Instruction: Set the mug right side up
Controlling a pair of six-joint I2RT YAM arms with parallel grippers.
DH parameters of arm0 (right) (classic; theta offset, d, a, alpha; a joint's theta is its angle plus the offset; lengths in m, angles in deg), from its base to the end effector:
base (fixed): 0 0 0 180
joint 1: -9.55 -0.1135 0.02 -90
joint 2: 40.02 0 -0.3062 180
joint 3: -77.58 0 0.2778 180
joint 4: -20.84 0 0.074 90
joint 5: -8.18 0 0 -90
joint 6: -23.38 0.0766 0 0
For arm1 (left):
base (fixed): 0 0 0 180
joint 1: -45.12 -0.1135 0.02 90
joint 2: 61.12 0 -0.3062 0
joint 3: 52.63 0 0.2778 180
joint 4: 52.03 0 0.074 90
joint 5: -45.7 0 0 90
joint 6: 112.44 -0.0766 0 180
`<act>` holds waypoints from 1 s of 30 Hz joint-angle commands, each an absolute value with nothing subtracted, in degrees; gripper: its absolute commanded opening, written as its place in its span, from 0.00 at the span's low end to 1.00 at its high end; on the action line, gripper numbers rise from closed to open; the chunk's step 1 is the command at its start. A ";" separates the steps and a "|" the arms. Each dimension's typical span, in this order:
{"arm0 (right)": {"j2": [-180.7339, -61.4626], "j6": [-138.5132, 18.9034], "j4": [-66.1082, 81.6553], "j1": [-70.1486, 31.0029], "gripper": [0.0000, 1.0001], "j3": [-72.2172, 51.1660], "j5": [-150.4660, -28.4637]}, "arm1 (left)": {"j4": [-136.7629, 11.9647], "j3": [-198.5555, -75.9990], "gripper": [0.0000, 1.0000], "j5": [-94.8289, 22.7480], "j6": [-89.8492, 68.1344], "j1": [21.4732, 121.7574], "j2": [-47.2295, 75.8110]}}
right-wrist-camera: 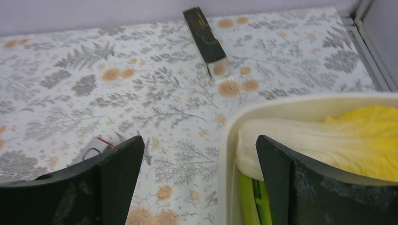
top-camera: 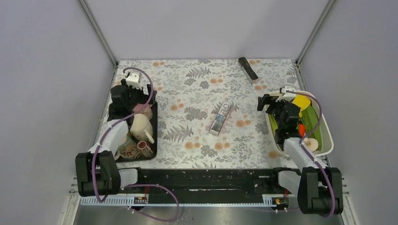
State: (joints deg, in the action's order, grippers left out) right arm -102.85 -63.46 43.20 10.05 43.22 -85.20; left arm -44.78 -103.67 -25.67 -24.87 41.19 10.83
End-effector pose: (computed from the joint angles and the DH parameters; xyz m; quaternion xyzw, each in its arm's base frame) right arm 0.2740 0.0021 0.2375 0.0040 0.7437 0.0374 0.6674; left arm 0.3280 -0.0020 0.2709 0.0899 0.7771 -0.0932 0.6160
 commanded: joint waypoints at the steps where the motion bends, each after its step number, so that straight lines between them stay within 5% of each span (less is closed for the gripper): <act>1: -99.50 -61.16 32.15 9.82 0.99 35.47 -96.70 | -71.83 -118.39 0.99 -18.54 -31.94 41.24 8.49; 7: -101.14 -59.80 21.84 7.45 0.99 28.56 -104.18 | -112.07 -151.92 0.97 -22.98 -46.07 46.75 32.15; 16: -102.36 -57.59 23.92 6.24 0.99 30.72 -104.23 | -136.40 -187.50 0.83 -45.30 -53.94 53.86 61.66; 30: -105.16 -56.24 26.17 4.95 0.99 31.24 -103.92 | -135.43 -178.79 0.72 -54.78 -58.11 52.97 64.71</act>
State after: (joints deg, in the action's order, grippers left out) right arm -104.29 -56.88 23.53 5.78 31.31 -102.97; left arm -136.07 -177.18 -50.94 -56.89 53.50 65.01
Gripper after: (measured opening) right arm 0.989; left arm 0.747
